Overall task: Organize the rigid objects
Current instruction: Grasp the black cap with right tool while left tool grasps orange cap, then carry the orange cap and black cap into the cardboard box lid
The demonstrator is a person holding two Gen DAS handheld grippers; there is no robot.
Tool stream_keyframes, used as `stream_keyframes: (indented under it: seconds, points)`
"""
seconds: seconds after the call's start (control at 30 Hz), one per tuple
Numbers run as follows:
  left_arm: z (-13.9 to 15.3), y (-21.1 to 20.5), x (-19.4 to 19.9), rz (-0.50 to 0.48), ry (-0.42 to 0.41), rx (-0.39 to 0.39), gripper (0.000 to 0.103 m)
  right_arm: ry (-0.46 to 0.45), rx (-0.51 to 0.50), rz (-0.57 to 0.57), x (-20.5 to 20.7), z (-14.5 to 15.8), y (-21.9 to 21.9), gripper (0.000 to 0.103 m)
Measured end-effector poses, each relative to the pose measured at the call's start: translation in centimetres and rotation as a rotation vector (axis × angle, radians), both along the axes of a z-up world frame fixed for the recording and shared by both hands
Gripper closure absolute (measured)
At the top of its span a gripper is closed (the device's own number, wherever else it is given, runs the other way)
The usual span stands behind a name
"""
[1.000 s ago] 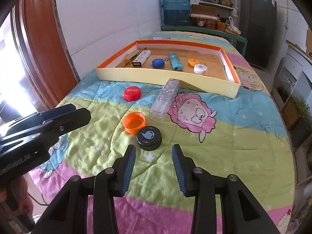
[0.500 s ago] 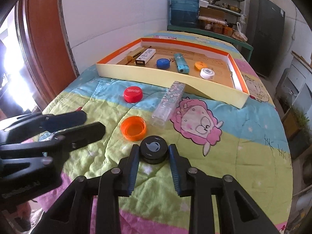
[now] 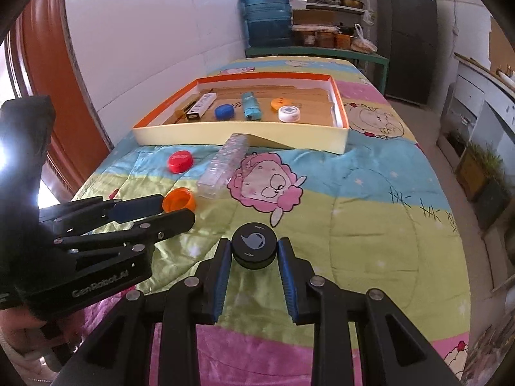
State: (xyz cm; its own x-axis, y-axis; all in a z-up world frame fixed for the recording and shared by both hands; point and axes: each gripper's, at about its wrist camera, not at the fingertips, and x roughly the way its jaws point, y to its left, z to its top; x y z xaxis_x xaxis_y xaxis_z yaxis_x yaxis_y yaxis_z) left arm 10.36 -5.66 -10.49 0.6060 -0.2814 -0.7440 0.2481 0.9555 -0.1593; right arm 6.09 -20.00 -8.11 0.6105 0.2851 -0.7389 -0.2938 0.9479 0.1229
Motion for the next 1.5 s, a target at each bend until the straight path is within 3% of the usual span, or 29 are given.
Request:
stream_keyframes:
  seconds: [0.17,0.23,0.63,1.5]
  points:
    - [-0.1,-0.4,0.2,0.004,-0.015,0.020,0.064,-0.001,0.010,0.002,0.1,0.0,-0.2,0.073]
    - [-0.1,-0.4,0.1,0.008,-0.021,0.035,0.073,0.004,0.016,0.004,0.2,-0.1,-0.3,0.073]
    - [0.4,-0.1,0.0,0.008,-0.031,0.016,0.073,0.014,0.034,0.016,0.5,-0.3,-0.2,0.073]
    - [6.0,2.5,2.2,0.056,-0.135,-0.024,0.073,-0.089,-0.006,0.071,4.1,3.8,1.7,0.073]
